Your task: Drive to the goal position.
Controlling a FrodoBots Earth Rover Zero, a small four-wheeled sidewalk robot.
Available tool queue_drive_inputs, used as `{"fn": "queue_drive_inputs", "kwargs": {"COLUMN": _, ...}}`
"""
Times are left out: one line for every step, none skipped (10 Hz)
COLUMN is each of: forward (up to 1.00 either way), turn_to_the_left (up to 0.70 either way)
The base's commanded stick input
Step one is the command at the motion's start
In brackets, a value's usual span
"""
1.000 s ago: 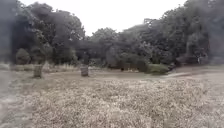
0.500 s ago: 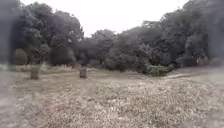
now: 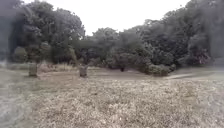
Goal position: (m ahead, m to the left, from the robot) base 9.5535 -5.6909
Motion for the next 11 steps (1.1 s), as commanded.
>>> {"fn": "queue_drive_inputs", "kwargs": {"forward": 0.0, "turn_to_the_left": 0.0}}
{"fn": "queue_drive_inputs", "kwargs": {"forward": 0.0, "turn_to_the_left": 0.0}}
{"fn": "queue_drive_inputs", "kwargs": {"forward": 0.03, "turn_to_the_left": 0.0}}
{"fn": "queue_drive_inputs", "kwargs": {"forward": 0.21, "turn_to_the_left": 0.0}}
{"fn": "queue_drive_inputs", "kwargs": {"forward": 0.38, "turn_to_the_left": 0.0}}
{"fn": "queue_drive_inputs", "kwargs": {"forward": 0.45, "turn_to_the_left": 0.0}}
{"fn": "queue_drive_inputs", "kwargs": {"forward": 0.45, "turn_to_the_left": 0.0}}
{"fn": "queue_drive_inputs", "kwargs": {"forward": 0.45, "turn_to_the_left": 0.0}}
{"fn": "queue_drive_inputs", "kwargs": {"forward": 0.45, "turn_to_the_left": 0.0}}
{"fn": "queue_drive_inputs", "kwargs": {"forward": 0.45, "turn_to_the_left": 0.0}}
{"fn": "queue_drive_inputs", "kwargs": {"forward": 0.45, "turn_to_the_left": 0.0}}
